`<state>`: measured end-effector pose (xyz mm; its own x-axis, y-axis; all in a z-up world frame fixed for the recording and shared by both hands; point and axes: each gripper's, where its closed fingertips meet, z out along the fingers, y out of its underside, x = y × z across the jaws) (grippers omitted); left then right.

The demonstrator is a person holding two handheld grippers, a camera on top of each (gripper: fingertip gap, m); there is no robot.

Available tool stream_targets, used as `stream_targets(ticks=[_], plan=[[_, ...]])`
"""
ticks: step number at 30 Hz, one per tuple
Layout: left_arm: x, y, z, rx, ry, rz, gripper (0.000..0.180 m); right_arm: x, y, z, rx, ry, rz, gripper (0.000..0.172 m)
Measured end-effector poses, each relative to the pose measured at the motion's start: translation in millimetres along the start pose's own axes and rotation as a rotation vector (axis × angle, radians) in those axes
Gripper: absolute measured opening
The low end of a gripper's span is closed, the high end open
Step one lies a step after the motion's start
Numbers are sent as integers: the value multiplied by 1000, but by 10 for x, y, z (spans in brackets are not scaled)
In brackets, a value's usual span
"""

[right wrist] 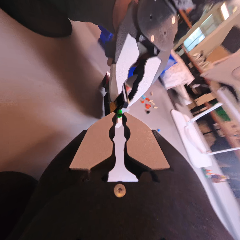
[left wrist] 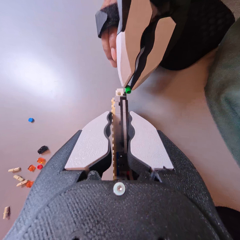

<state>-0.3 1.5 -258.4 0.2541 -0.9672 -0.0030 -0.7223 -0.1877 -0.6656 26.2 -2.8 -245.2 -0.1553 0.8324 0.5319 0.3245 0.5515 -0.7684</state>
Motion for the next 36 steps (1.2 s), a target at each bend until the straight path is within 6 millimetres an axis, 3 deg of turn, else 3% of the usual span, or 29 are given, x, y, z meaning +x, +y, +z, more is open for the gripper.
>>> stream_targets(ticks=[4, 11, 14, 17, 19, 23, 36], plan=[[-75, 50, -61, -21, -64, 19, 24, -125, 168, 23, -57, -137, 132, 7], [-100, 33, -166, 13, -174, 158, 24, -253, 399, 20, -212, -243, 159, 11], [-21, -89, -216, 82, -222, 280, 24, -155, 299, -15, -171, -234, 234, 23], [43, -220, -267, 175, -276, 403, 23, 91, 99, -66, -42, -116, 250, 27], [97, -287, -295, 249, -289, 458, 23, 172, -83, -123, 54, -52, 194, 27], [118, -389, -345, 348, -302, 466, 23, 149, -320, -194, 125, 32, 27, 23], [121, -470, -361, 401, -238, 355, 23, 210, -466, -292, 132, 159, -139, 23]])
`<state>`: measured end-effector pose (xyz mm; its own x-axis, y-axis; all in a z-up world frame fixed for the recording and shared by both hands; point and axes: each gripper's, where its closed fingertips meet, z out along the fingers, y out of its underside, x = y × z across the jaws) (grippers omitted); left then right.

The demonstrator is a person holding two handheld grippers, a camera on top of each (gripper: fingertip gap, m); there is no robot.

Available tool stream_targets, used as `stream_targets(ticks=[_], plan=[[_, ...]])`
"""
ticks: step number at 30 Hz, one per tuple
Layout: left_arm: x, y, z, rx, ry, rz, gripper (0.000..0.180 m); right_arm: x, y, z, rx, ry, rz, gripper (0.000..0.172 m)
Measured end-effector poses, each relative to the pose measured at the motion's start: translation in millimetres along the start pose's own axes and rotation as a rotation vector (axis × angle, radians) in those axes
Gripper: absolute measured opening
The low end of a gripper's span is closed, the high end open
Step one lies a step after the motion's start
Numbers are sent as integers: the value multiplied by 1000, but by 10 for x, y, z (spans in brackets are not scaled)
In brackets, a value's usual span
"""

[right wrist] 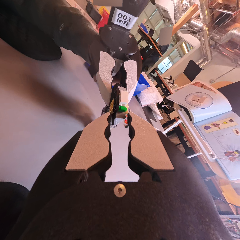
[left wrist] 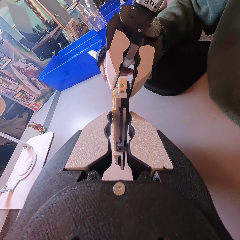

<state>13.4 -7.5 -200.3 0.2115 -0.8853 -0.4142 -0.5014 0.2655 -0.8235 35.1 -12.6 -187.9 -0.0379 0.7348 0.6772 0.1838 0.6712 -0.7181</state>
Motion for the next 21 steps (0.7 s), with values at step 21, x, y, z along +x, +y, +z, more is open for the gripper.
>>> stream_targets(ticks=[21], plan=[[-79, 28, 15, -46, -31, -67, 23, 106, -52, 6, 43, 13, 195, 16]])
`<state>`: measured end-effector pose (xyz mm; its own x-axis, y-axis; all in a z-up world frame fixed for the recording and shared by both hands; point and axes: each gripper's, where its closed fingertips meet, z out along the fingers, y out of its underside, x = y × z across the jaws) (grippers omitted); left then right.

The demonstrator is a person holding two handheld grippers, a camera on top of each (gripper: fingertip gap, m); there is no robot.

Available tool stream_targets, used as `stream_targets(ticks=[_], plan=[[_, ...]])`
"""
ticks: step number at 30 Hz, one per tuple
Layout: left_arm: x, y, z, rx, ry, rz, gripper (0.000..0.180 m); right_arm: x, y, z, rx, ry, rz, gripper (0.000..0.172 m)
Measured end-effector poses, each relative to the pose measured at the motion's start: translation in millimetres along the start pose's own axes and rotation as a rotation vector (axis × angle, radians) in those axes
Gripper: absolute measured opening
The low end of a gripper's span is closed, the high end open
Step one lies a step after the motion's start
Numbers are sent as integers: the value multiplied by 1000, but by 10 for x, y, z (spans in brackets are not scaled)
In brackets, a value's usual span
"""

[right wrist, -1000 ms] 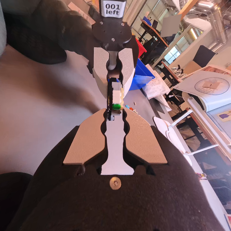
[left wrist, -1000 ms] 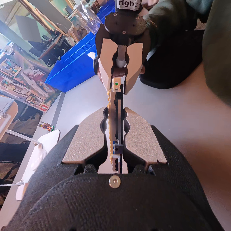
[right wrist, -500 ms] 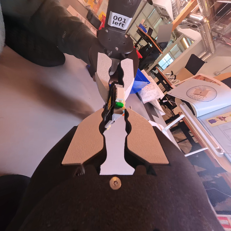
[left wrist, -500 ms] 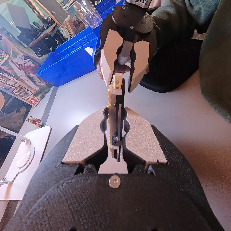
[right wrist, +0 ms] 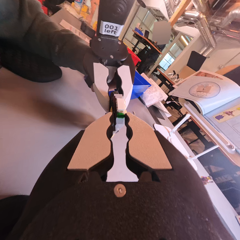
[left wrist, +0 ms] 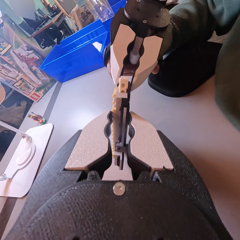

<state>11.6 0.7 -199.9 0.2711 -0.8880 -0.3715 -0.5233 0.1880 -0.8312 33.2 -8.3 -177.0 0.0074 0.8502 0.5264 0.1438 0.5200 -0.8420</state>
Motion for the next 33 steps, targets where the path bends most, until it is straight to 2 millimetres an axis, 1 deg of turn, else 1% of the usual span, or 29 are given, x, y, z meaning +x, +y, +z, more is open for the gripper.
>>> stream_targets(ticks=[4, 7, 9, 12, 14, 17, 21, 23, 26, 28, 31, 33], plan=[[-108, 59, 16, -45, -73, -11, 23, 106, 114, 43, -38, 67, 102, 16], [-180, 104, 23, -90, -145, -13, 23, 185, 198, 74, -67, 113, 213, 17], [-215, 136, 38, -121, -190, -4, 23, 216, 266, 88, -89, 128, 276, 17], [-243, 191, 61, -185, -239, 30, 23, 225, 375, 106, -136, 129, 306, 17], [-248, 250, 77, -249, -274, 94, 23, 204, 475, 119, -184, 110, 312, 17], [-228, 328, 91, -333, -292, 194, 23, 141, 626, 127, -241, 47, 329, 12], [-170, 418, 134, -398, -286, 292, 23, -15, 824, 143, -318, -67, 306, 6], [-145, 437, 162, -410, -279, 324, 23, -130, 888, 146, -347, -139, 272, 0], [-104, 499, 206, -444, -267, 379, 23, -213, 975, 143, -392, -179, 229, 0], [-97, 529, 216, -448, -261, 378, 23, -262, 1035, 120, -428, -216, 218, 0], [-182, 518, 143, -436, -283, 342, 23, -246, 1098, 84, -458, -229, 220, 0], [-247, 504, 60, -417, -291, 284, 23, -250, 1128, 47, -478, -258, 249, 9]])
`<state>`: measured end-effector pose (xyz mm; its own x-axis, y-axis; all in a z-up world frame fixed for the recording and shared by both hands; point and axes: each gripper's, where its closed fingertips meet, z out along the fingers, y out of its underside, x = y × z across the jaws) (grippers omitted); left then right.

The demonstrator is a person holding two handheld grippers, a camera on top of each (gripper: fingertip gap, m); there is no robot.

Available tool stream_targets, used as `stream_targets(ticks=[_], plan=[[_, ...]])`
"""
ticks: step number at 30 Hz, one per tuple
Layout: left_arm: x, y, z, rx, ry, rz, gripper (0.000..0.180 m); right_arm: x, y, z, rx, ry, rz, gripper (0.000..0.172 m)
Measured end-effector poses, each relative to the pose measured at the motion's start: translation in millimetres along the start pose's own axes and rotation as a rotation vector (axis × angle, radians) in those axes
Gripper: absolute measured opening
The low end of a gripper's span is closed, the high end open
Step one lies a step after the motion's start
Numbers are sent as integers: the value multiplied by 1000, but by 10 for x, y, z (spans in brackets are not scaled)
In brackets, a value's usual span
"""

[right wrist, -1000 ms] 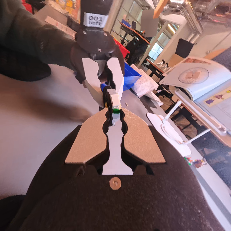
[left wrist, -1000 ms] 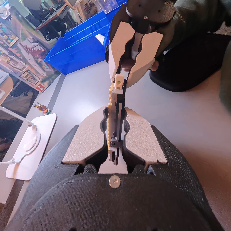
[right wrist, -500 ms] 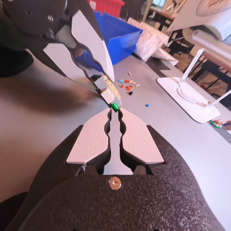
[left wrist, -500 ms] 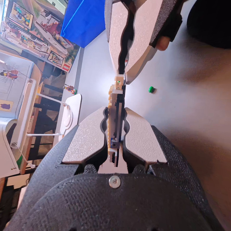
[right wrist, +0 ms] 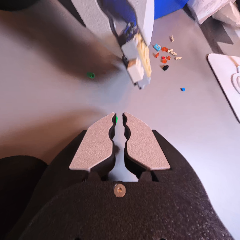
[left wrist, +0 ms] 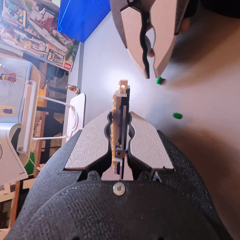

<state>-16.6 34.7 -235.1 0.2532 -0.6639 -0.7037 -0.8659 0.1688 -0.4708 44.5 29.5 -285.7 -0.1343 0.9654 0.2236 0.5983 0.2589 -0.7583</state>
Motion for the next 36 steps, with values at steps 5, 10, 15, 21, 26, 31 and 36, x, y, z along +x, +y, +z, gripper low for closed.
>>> stream_targets(ticks=[5, 10, 15, 21, 26, 31, 36], plan=[[34, 178, 16, -53, 27, 42, 23, -29, 100, -31, -70, -66, 45, 21], [219, 177, 254, -123, 11, 175, 23, -67, 148, 37, -145, -68, 75, 21], [266, 65, 371, -128, 24, 194, 25, -80, 141, 94, -203, -58, 95, 21], [464, -6, 443, -130, 125, 199, 33, -149, 146, 20, -208, -99, 59, 7], [487, -205, 226, 54, 352, -141, 45, -164, -228, -126, 31, -88, -29, 7], [365, -529, -46, 318, 607, -640, 28, -193, -524, -223, 187, 9, -172, 7], [374, -603, -76, 365, 683, -743, 11, -192, -591, -231, 182, 114, -283, 7]])
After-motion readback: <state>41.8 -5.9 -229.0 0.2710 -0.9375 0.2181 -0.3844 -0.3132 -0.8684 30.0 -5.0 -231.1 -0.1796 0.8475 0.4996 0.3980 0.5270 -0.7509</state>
